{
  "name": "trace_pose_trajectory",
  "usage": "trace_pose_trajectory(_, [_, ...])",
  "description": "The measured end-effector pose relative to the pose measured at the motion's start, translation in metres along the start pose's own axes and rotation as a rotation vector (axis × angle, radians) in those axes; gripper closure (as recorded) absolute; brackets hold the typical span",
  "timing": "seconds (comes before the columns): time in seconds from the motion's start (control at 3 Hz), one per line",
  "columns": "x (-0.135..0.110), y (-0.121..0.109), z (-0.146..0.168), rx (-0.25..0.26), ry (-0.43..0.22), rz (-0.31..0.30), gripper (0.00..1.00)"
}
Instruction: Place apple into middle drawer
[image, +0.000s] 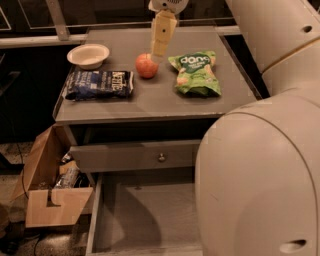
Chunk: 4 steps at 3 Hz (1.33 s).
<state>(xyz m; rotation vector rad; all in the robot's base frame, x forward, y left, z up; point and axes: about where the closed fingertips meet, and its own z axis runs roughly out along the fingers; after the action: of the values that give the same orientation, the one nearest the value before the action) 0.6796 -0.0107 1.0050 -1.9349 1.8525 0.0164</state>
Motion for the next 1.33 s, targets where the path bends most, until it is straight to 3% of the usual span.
trace_pose_trajectory(0.33, [0.004, -0.015, 0.019, 0.004, 0.01, 0.013, 0.0])
trace_pose_trajectory(0.67, [0.011, -0.049, 0.06, 0.025, 0.026, 0.04, 0.0])
trace_pose_trajectory(1.33, [0.003, -0.058, 0.078, 0.029, 0.005, 0.038, 0.0])
